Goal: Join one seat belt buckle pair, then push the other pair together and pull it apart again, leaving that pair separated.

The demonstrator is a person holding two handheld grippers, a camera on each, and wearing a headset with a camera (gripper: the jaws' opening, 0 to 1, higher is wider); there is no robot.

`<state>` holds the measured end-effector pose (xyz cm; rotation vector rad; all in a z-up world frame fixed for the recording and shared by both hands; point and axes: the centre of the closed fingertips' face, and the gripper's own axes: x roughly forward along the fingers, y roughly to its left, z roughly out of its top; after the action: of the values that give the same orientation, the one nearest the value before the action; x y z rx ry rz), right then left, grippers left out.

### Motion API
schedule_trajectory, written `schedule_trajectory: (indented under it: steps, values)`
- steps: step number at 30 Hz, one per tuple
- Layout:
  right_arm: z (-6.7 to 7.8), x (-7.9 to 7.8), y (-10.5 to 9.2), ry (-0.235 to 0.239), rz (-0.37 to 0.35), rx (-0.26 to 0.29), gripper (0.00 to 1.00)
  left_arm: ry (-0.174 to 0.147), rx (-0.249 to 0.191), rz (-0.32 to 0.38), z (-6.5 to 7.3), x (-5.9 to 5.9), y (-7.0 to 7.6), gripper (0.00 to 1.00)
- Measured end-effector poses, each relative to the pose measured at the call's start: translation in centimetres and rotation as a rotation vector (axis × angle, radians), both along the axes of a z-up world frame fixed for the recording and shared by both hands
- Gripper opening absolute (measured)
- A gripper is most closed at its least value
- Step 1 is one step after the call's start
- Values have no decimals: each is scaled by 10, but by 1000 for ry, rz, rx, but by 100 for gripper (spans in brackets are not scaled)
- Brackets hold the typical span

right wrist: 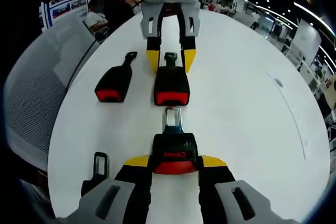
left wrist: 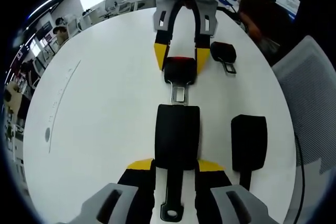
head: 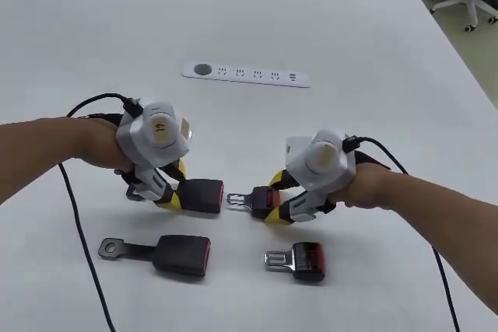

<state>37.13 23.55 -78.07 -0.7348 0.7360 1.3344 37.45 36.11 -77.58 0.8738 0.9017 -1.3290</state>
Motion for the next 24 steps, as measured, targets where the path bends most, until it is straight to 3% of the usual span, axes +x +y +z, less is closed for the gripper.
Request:
schedule_trajectory:
  steps: [10,19,24]
  values:
    - [3,1,16,-3,12,5,30,3,8,2,-1,0,0,30]
    - [1,0,20,-1,14,6,31,-22,16,-5,-5,1,-2,32]
    - [1,-1,21,-4,12,7,31,-20,9,-11,-7,3,-5,32]
